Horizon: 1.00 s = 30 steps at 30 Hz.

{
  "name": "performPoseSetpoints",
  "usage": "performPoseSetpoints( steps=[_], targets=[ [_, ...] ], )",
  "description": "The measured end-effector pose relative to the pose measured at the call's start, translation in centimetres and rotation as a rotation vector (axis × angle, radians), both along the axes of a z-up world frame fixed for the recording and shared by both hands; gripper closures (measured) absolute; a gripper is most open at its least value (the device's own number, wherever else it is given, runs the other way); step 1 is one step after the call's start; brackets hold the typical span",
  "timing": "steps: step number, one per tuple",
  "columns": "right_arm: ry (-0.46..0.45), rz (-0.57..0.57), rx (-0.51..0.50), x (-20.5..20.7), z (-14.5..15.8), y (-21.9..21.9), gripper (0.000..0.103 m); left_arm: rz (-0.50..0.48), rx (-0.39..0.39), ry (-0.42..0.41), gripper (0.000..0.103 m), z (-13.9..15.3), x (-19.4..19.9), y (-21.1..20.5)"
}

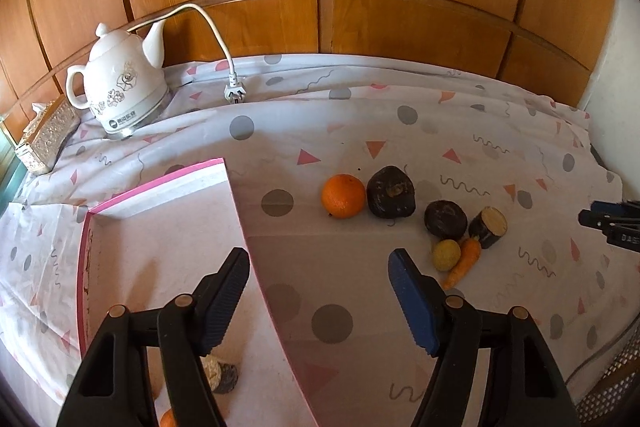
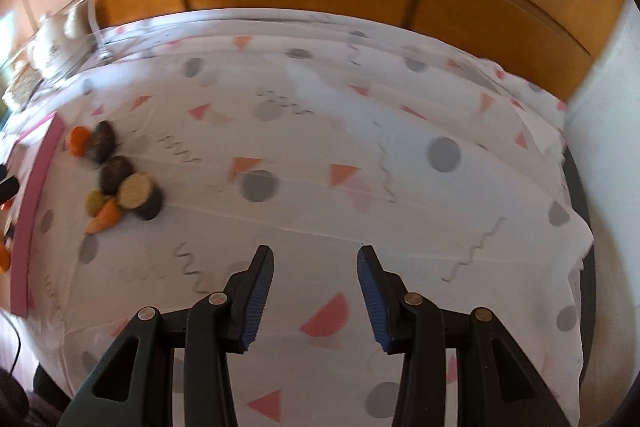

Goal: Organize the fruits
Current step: 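Move the left tool toward the second mandarin on the table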

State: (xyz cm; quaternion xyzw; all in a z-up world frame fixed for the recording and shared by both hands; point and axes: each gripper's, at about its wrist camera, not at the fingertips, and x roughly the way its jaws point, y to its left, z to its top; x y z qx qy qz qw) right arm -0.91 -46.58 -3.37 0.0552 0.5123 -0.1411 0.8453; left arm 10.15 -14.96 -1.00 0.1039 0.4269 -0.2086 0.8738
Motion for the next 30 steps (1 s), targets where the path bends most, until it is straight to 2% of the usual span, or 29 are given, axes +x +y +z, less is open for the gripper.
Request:
performPoseSetpoints(
  steps=[23,30],
  targets=[
    [-0.008,-0.297,0.056,-1.7,0.0,-6.2,0.059,0.042,0.005,0.092,0.042,-2.5,4.8,-2.0],
    [-0.062,-0.474,0.106,-3.9,0.6,-9.5,0.059,0.065,-0.011,0.122,0.043,-3.2,6.0,-2.3]
  ],
)
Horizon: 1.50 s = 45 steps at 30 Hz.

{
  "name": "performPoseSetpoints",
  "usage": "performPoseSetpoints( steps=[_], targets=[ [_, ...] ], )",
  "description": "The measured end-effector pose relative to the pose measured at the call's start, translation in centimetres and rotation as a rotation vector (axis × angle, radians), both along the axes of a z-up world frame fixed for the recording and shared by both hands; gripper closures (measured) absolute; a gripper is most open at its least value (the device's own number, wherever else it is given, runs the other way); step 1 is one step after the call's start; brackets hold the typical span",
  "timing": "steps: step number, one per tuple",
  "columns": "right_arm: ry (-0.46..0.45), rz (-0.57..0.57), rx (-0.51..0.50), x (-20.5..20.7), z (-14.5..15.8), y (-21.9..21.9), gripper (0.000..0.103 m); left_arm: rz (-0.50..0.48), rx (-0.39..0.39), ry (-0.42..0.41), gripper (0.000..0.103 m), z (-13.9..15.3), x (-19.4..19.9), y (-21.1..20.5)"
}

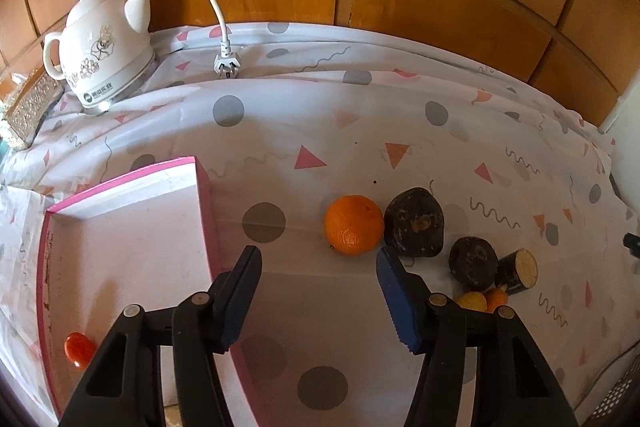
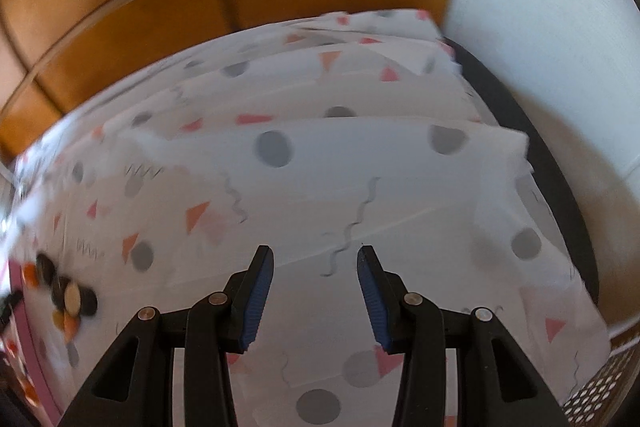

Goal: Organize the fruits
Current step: 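Move the left tool toward the second mandarin on the table, then close the left tool around the second mandarin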

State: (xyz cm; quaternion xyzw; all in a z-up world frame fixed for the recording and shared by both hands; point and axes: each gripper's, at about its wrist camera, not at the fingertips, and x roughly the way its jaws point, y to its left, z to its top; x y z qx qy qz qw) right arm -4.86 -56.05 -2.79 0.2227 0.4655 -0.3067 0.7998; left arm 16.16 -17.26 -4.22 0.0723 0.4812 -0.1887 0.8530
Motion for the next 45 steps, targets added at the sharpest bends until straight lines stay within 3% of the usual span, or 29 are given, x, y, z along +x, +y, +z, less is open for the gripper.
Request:
performPoseSetpoints(
  steps=[25,34,35,37,45],
  targets=[
    [-0.237,-0.660,0.106,-11.8,1.7,-9.2,0.059,0.047,-0.079,0.045,0.045,-1.2,2.7,-1.7],
    [-0.214,-0.606,0.117,-10.4,0.9,-8.6,0.059,0.054,-0.139,0.098,0.046,-2.4,3.7,-2.4],
    [-0.214,-0.603,0.118,-10.4,0.9,-8.6,0.059,0.055,-0.147,0.104,0.048,-2.4,3.8,-2.4],
    [-0.212,-0.601,0.112,-10.4,0.9,-8.6,0.059,0.037,-0.178,0.117,0.064,-2.4,3.9,-2.5],
    [-0.204,-0.599,0.095,-10.2,1.0,-8.6,0.059,0.005,-0.161,0.088,0.065,-1.6,2.7,-2.3]
  ],
)
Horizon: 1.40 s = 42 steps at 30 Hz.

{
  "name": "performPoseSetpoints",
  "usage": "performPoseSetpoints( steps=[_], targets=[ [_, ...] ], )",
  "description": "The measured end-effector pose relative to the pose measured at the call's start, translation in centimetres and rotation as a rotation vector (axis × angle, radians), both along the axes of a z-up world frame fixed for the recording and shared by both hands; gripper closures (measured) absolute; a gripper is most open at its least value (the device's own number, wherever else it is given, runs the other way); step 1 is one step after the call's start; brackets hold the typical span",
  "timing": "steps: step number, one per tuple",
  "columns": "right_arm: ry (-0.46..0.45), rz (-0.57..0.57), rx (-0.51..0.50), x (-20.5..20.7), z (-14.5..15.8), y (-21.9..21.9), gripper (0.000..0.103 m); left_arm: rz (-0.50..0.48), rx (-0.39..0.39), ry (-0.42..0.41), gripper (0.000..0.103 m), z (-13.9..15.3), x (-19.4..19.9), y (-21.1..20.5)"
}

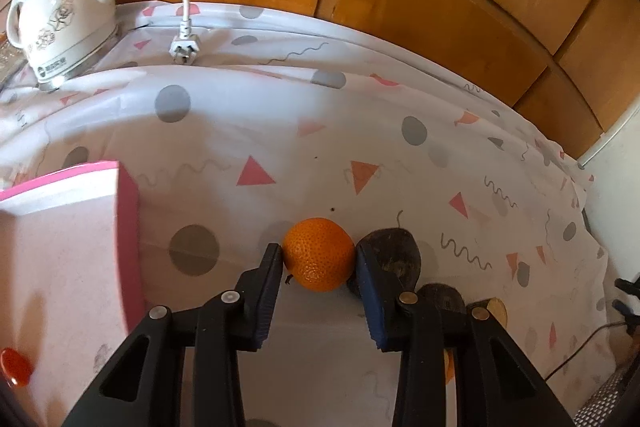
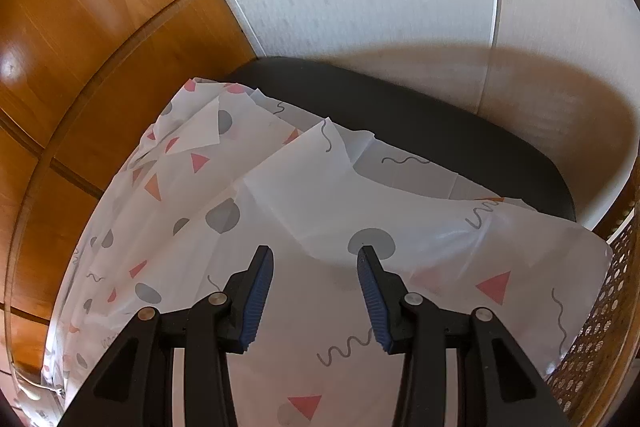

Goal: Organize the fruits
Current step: 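Close the left tool around the second mandarin, then carry the mandarin into the pink tray and open the left tool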

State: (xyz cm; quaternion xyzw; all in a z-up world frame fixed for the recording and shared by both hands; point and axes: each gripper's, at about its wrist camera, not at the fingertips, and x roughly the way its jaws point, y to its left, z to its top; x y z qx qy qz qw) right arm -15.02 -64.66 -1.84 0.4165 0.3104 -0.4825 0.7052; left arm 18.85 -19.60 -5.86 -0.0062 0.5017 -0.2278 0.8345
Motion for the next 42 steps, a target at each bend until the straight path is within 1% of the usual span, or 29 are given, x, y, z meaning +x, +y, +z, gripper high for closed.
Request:
performPoseSetpoints(
  steps=[5,15,20,26,32,37,42],
  targets=[
    [0.006,0.018,-0.005,0.4,0.0,0.1,0.059,0.039,0.003,-0.015,0.065,1.0,-0.8,2.1],
    [0.000,0.075,0.002,1.4,-0.2,0.5,0.059,0.079,0.028,-0.149,0.065,4.5,-3.8,6.4],
    [-0.001,0.102,-0.002,1.7,-0.1,0.8,0.059,0.115,0.063,-0.207,0.065,5.9,-5.3,9.2],
    [0.010,0.155,-0.007,2.6,-0.1,1.4,0.059,0.166,0.109,-0.215,0.065,5.4,-6.5,12.5],
    [0.019,0.164,-0.012,2.7,0.0,1.6,0.059,0.222,0.143,-0.183,0.065,3.8,-7.0,15.6],
    [0.039,0.158,-0.010,2.6,0.0,1.7,0.059,0.251,0.159,-0.167,0.064,2.6,-7.6,17.3],
    [0.070,0.188,-0.014,3.3,-0.1,1.8,0.059,0.280,0.159,-0.145,0.064,1.5,-8.0,18.5]
  ],
)
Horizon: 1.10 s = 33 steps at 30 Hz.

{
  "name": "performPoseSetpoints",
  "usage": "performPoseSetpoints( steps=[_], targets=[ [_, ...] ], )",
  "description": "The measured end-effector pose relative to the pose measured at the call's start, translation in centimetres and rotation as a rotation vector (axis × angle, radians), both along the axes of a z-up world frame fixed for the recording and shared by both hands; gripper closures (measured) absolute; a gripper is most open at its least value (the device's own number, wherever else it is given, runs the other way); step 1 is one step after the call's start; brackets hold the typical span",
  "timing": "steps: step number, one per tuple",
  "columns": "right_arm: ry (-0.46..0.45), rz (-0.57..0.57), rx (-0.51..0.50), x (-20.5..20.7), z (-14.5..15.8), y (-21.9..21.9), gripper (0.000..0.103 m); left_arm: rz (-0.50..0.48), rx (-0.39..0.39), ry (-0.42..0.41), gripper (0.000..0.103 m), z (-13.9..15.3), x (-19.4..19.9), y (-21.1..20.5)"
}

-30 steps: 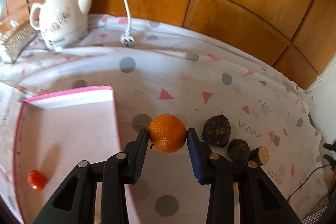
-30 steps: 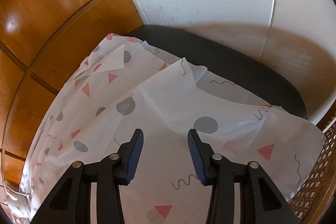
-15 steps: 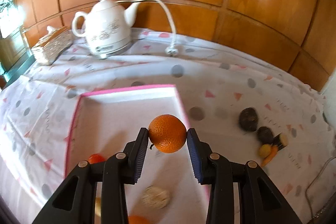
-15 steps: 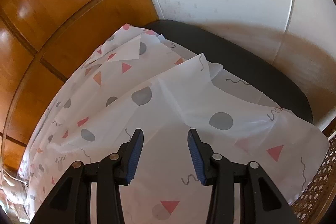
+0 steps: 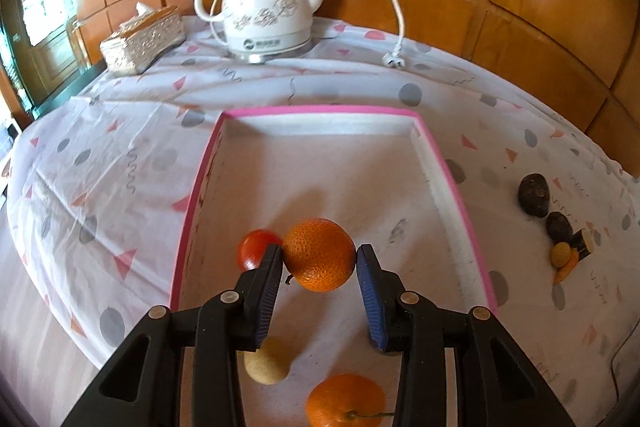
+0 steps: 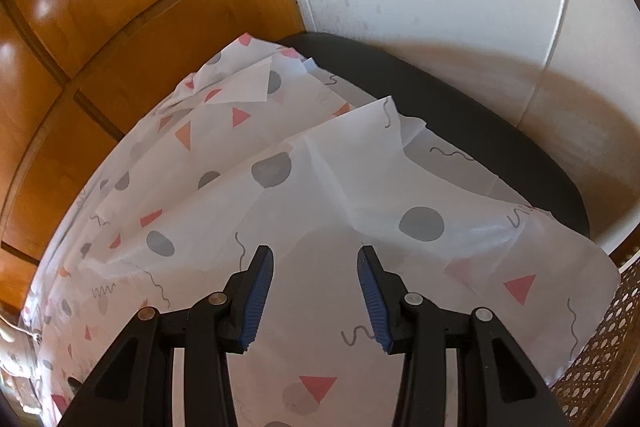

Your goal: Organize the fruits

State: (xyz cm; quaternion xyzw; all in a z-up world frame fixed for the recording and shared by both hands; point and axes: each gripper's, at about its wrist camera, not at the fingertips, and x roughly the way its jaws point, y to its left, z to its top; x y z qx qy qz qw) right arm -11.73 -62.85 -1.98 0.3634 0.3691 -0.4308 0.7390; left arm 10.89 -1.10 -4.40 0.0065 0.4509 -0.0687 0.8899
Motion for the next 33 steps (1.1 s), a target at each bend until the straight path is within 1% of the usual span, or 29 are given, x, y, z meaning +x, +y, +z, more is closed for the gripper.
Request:
performPoseSetpoints(
  steps=[3,4,8,10,11,13,16,19,22,25,31,33],
  targets=[
    [0.016,0.018,0.002,0.3,-0.1,0.1,0.059,0.014,-0.010,0.002,0.062,-0.4,-0.3,0.6],
    [0.021,0.022,-0.002,0.4,-0.1,0.1,0.059,0.014,-0.011,-0.004,0.056,-0.4,-0.4,0.6],
    [0.035,0.036,0.001,0.7,-0.3,0.3,0.059,0.030,-0.019,-0.031,0.046,0.2,-0.9,1.0],
    [0.039,0.047,-0.002,0.9,-0.3,0.5,0.059,0.039,-0.019,-0.049,0.037,0.6,-1.3,1.2],
    [0.041,0.054,-0.003,1.0,-0.3,0.6,0.059,0.043,-0.017,-0.062,0.034,0.9,-1.6,1.3],
    [0.043,0.071,-0.001,1.2,-0.4,0.8,0.059,0.051,-0.012,-0.088,0.021,1.4,-2.2,1.5],
    [0.047,0.104,0.006,1.8,-0.6,1.2,0.059,0.060,-0.009,-0.118,0.013,2.1,-3.1,1.8],
    [0.054,0.127,0.001,2.2,-0.6,1.5,0.059,0.070,-0.011,-0.134,0.008,2.6,-3.9,2.0],
    [0.047,0.149,0.004,2.5,-0.6,1.8,0.059,0.084,-0.028,-0.145,0.007,3.0,-4.7,2.4],
    [0.034,0.180,0.008,2.9,-0.6,2.1,0.059,0.111,-0.030,-0.143,0.000,3.1,-5.3,2.8],
    [0.025,0.267,-0.018,4.1,-0.4,3.5,0.059,0.146,-0.012,-0.159,0.000,3.1,-6.3,3.4],
    [0.029,0.285,-0.031,4.4,-0.3,3.8,0.059,0.159,0.006,-0.170,0.000,3.1,-6.5,3.5]
  ],
)
